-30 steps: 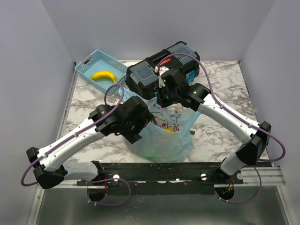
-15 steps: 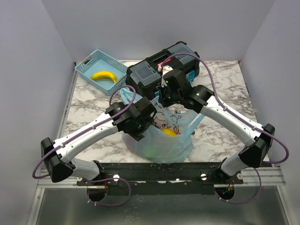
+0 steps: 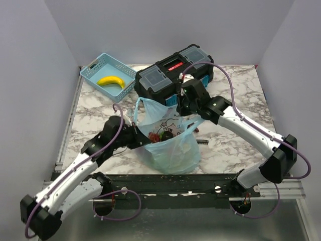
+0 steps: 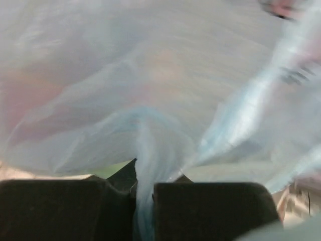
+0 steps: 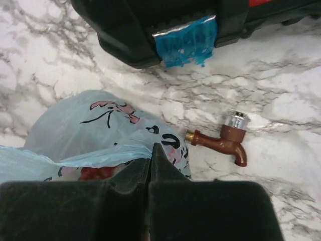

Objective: Take the fake fruits out of the plastic bag
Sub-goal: Adjust the plastic bag at the center of the board.

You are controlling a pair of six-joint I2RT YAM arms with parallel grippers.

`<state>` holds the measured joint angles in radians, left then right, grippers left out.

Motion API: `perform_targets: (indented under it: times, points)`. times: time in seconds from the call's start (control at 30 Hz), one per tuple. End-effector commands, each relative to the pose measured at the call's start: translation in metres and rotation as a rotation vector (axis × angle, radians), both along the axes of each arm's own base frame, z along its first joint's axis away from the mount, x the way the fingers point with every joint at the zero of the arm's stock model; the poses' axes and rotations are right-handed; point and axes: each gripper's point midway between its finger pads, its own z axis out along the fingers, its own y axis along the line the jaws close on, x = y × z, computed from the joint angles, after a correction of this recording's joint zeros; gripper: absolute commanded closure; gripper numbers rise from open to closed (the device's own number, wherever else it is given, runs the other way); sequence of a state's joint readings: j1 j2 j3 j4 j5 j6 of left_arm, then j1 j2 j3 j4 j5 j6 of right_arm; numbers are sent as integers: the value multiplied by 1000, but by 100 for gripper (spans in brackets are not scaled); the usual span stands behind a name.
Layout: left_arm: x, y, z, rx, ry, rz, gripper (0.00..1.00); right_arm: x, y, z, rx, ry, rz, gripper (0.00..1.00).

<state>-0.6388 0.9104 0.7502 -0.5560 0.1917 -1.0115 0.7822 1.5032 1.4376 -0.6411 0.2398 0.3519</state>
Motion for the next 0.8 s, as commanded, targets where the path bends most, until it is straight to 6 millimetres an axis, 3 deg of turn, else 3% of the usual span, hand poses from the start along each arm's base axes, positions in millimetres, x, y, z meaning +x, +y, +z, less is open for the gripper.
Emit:
perform_targets:
  times: [0.0, 0.17, 0.33, 0.43, 0.57, 0.63, 0.7, 0.77]
  points:
    - [-16, -17, 78, -294, -531, -363, 100, -22, 30, 4, 285, 107, 262, 99]
    - [-31, -23, 105, -511, -584, -550, 100, -49, 38, 18, 605, 251, 485, 99]
    - [-29, -14, 130, -605, -754, -611, 100, -52, 17, 45, 853, 314, 576, 99]
    - [-39, -9, 143, -667, -886, -663, 100, -51, 10, 54, 967, 348, 609, 99]
    - [-39, -5, 146, -750, -869, -680, 100, -40, 3, 68, 1098, 389, 615, 99]
    - [-25, -5, 138, -786, -764, -638, 100, -31, 2, 68, 1112, 391, 601, 99]
    - [-16, -4, 126, -815, -668, -600, 100, -22, 4, 60, 1075, 383, 553, 99]
    - [-13, -4, 114, -819, -631, -562, 100, -6, 2, 42, 964, 362, 440, 87]
